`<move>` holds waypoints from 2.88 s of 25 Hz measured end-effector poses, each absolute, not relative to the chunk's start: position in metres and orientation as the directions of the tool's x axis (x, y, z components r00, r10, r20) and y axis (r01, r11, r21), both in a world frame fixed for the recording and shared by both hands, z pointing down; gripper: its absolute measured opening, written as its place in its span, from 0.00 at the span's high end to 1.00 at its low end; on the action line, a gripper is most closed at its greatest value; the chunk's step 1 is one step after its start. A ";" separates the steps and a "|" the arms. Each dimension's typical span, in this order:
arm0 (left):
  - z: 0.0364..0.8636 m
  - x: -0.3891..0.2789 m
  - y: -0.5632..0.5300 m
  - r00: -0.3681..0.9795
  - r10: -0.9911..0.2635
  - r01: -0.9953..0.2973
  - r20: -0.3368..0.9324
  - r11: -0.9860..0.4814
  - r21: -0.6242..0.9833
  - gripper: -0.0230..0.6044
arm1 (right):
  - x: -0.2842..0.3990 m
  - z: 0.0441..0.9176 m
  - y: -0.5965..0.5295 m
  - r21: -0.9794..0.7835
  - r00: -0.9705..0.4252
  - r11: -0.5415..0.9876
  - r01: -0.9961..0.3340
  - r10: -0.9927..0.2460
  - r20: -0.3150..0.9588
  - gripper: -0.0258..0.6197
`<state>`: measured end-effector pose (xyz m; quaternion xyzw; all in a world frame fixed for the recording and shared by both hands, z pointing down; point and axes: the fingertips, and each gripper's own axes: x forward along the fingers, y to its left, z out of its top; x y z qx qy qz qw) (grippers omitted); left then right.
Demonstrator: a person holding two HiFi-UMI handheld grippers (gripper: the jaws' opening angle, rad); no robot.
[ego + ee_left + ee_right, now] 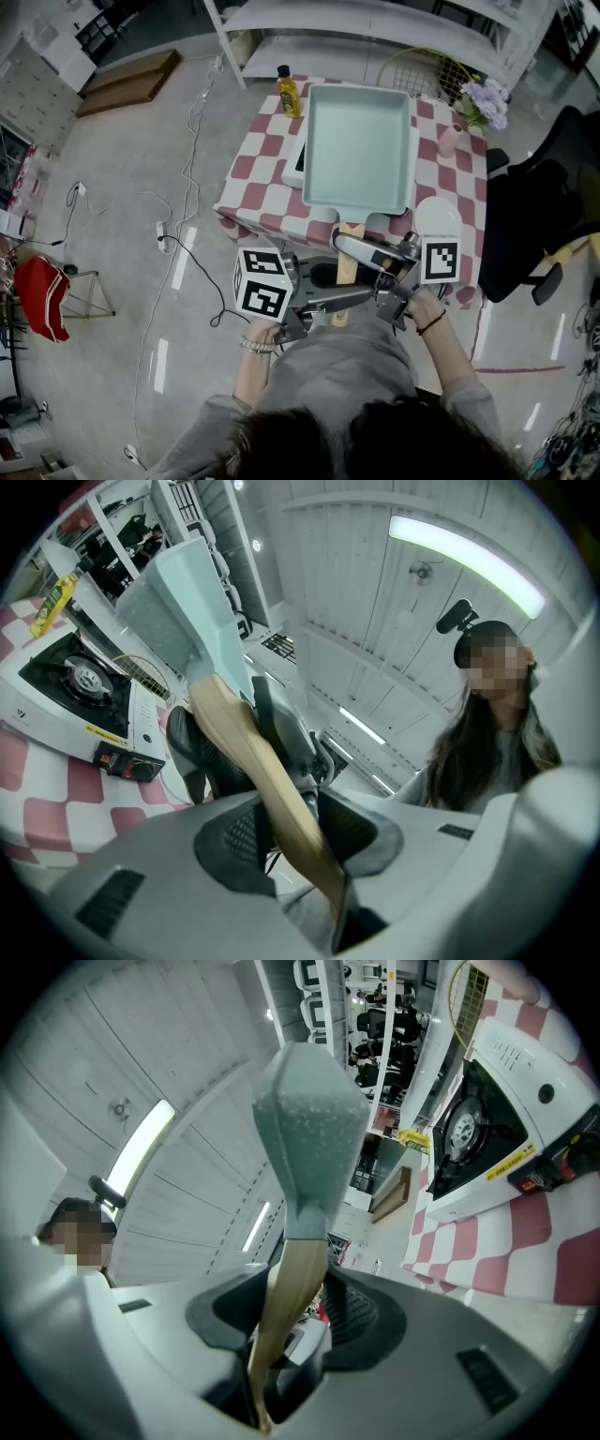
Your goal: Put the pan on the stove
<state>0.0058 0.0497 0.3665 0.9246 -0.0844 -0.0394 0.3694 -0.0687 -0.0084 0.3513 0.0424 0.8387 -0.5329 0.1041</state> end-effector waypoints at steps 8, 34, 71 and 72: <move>0.371 0.003 0.026 0.981 -0.193 -0.139 0.004 -0.696 0.705 0.74 | -0.073 0.356 -0.031 -0.894 -0.976 0.408 0.185 -0.028 -0.215 0.67; 0.393 -0.011 -0.082 0.968 -0.244 -0.204 0.057 -0.632 0.748 0.74 | -0.090 0.380 -0.135 -0.916 -0.976 0.336 0.218 0.052 -0.213 0.67; 0.447 -0.055 -0.106 0.996 -0.021 -0.085 0.087 -0.546 0.834 0.74 | -0.122 0.444 -0.175 -0.967 -0.972 0.225 0.117 -0.173 -0.158 0.67; 0.448 -0.056 -0.106 0.996 -0.017 -0.081 0.086 -0.544 0.835 0.74 | -0.122 0.445 -0.176 -0.968 -0.971 0.222 0.117 -0.178 -0.158 0.67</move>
